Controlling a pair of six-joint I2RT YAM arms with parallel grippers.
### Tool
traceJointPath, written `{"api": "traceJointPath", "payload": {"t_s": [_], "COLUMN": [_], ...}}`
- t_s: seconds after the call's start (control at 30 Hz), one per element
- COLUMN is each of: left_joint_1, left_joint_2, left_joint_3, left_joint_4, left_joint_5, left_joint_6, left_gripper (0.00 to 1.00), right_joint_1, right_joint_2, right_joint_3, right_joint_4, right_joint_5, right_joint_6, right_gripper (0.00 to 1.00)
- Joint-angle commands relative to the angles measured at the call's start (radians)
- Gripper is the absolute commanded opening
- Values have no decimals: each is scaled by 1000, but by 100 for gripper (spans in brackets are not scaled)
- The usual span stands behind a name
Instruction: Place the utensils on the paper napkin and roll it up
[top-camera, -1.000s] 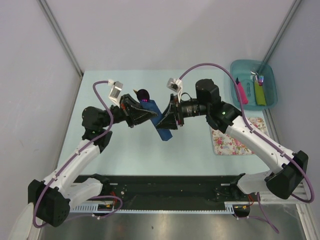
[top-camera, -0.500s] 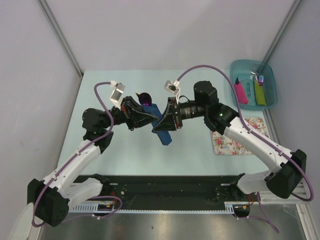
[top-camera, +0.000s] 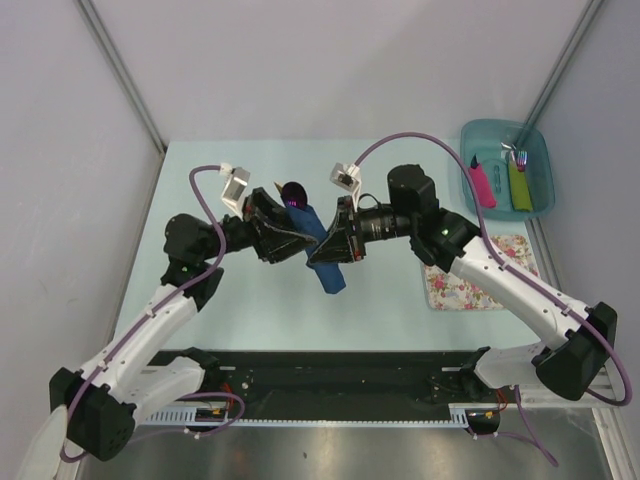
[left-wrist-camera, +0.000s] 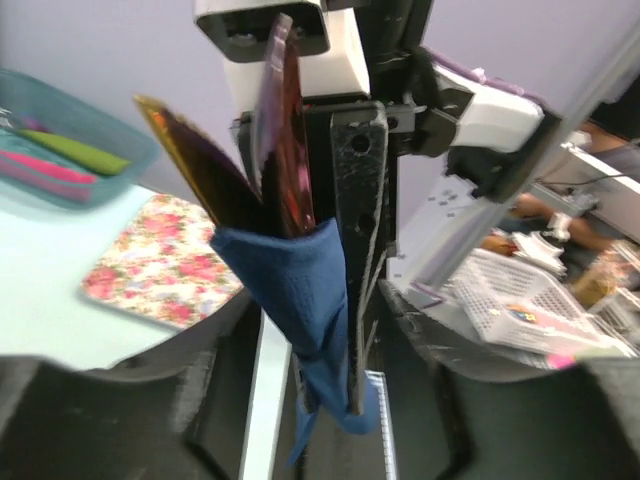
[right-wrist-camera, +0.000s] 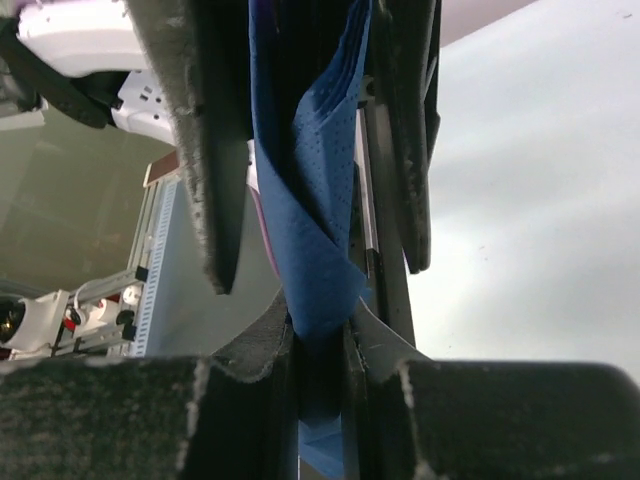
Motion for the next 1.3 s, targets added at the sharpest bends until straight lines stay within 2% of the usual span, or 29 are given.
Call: {"api": "traceJointPath", "payload": {"t_s": [0.0, 0.07, 0.1, 0.2, 0.4, 0.63, 0.73, 0.83, 1.0, 1.13, 1.2, 1.27], "left_joint_1": [-1, 2, 4, 11, 10, -44, -61, -67, -79, -101, -107, -115], "left_joint_2": [-65, -91, -99, -113, -91, -41, -30, -27, -27, -19, -15, -15], "left_joint_3": [-34, -71, -83, -105, -137, -111, -96, -79, -54, -39, -40, -40], "left_joint_4": [-83, -96, -88, -51, 65, 145, 150, 156, 133, 113, 95, 79], "left_joint_5": [-49, -50, -47, -36, -18, -15, -38, -52, -68, -64, -67, -79], "left_joint_6": [111, 127, 127, 115, 84, 72, 65, 52, 47, 56, 59, 64], "left_gripper": [62, 68, 78, 92, 95, 91, 85, 74, 64, 47, 45, 47], "right_joint_1": [-24, -33, -41, -45, -50, -42, -39, -41, -24, -15, -15, -15], "right_joint_2": [-24, -24, -27, -30, -27, -18, -18, -21, -32, -44, -50, -56], "right_joint_3": [81, 90, 95, 96, 89, 87, 90, 92, 98, 96, 95, 93], "right_joint_4": [72, 106, 115, 140, 198, 261, 255, 232, 169, 154, 161, 169], "right_joint_5": [19, 13, 13, 10, -13, -25, -16, 5, 94, 156, 182, 197], "right_joint_6": [76, 104, 111, 134, 216, 259, 254, 233, 150, 128, 128, 130], "right_gripper": [0, 0, 0, 0, 0, 0, 0, 0, 0, 0, 0, 0]}}
